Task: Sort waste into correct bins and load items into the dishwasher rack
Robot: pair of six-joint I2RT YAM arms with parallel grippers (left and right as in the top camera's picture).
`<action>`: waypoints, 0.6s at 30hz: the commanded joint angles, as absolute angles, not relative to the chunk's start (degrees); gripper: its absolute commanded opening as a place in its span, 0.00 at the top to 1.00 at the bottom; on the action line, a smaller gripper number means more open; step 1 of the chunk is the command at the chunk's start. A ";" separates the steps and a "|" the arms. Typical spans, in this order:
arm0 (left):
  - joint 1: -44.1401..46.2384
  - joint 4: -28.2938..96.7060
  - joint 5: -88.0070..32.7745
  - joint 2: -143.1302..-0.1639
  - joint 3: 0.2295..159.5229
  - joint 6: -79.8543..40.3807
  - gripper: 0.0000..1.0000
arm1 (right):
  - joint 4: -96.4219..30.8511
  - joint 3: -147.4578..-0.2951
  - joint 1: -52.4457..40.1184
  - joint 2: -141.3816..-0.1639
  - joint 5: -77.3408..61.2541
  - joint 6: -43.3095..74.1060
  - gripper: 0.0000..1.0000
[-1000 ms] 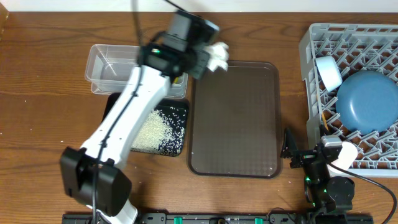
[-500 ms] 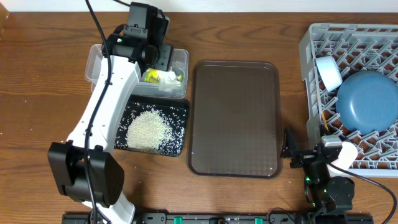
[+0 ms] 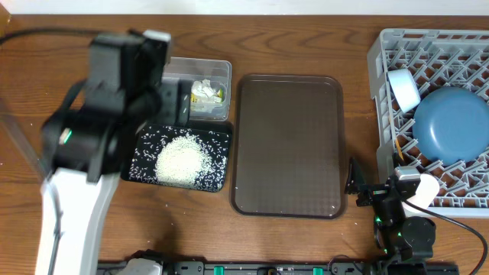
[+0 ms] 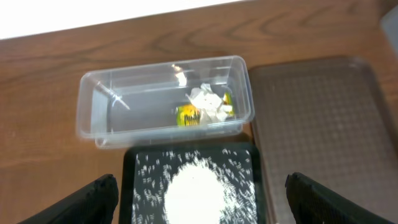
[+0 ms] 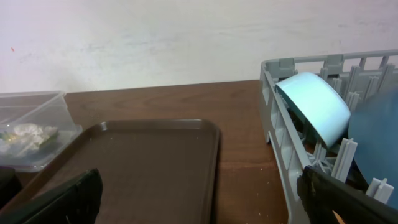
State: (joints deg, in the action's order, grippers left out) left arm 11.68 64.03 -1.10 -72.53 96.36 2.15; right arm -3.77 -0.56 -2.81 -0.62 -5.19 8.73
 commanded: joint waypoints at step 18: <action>11.49 60.88 -0.36 -57.41 90.28 5.85 0.11 | -3.75 -0.32 -1.93 -0.32 -5.41 9.37 0.01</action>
